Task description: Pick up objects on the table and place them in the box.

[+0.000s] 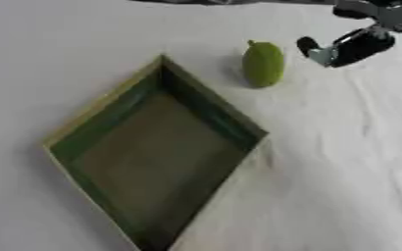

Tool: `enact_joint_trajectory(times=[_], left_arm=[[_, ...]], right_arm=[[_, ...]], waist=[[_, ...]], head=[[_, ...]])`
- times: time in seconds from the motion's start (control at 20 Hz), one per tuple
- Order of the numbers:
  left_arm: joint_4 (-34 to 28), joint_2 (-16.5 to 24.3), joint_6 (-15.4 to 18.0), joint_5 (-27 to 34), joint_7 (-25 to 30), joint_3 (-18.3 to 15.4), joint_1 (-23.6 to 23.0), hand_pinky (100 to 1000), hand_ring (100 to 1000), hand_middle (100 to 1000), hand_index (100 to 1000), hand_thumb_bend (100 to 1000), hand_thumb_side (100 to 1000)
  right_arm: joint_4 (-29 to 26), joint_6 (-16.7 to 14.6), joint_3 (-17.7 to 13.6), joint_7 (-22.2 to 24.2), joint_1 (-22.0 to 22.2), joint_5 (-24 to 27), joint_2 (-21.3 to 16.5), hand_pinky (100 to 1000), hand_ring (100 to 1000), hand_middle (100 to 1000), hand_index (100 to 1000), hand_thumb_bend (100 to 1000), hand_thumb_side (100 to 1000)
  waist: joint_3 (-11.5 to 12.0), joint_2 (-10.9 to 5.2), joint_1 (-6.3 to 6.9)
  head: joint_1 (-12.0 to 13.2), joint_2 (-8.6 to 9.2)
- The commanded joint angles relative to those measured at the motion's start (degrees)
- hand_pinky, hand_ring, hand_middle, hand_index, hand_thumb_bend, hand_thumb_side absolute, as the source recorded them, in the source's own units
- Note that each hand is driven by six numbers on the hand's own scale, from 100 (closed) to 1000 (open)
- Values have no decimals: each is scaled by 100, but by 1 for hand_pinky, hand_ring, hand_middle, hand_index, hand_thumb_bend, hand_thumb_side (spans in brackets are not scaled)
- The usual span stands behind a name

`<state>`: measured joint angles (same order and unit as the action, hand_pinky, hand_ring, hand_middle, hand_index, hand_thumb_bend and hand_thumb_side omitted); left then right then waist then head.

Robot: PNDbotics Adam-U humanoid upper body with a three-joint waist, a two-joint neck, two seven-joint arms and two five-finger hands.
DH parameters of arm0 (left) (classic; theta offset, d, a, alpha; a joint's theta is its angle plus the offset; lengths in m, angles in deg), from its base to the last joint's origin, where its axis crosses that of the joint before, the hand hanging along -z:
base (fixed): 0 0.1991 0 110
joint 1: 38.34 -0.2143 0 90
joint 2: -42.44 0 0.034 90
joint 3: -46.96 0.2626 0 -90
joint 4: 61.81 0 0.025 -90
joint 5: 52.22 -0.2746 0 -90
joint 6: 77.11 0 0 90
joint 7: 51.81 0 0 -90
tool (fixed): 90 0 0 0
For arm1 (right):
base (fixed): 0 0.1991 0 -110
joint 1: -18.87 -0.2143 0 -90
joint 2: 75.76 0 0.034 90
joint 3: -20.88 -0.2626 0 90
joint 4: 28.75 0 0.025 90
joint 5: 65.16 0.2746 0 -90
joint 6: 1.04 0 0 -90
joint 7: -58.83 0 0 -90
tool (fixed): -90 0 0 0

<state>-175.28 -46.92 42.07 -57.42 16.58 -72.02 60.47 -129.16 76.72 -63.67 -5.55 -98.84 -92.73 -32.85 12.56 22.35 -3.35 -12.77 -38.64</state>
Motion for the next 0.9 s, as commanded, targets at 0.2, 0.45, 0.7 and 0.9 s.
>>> enact_joint_trajectory(times=[0.2, 0.45, 0.7, 0.9], left_arm=[[-111, 193, -3, 40, 39, 5, 51, 729, 579, 536, 683, 100, 584], [-111, 191, -6, 49, 58, 14, 56, 729, 579, 536, 683, 100, 584], [-111, 181, -14, 64, 85, 21, 57, 729, 578, 536, 682, 100, 584], [-111, 172, -20, 74, 100, 23, 57, 729, 578, 536, 682, 100, 584]], right_arm=[[199, -206, 71, 182, -98, -2, -89, 932, 978, 895, 1000, 100, 262], [377, -274, 136, 189, -241, 163, -5, 947, 990, 897, 1000, 100, 243], [757, -205, 296, 276, -533, 51, 169, 942, 986, 894, 1000, 100, 261], [1195, -73, 448, 305, -775, -233, 391, 940, 983, 885, 1000, 100, 525]], waist=[[13, -99, 3], [25, -104, -2], [39, -112, -11], [60, -110, -18]], head=[[-27, 75], [-37, 70], [-59, 80], [-78, 76]])
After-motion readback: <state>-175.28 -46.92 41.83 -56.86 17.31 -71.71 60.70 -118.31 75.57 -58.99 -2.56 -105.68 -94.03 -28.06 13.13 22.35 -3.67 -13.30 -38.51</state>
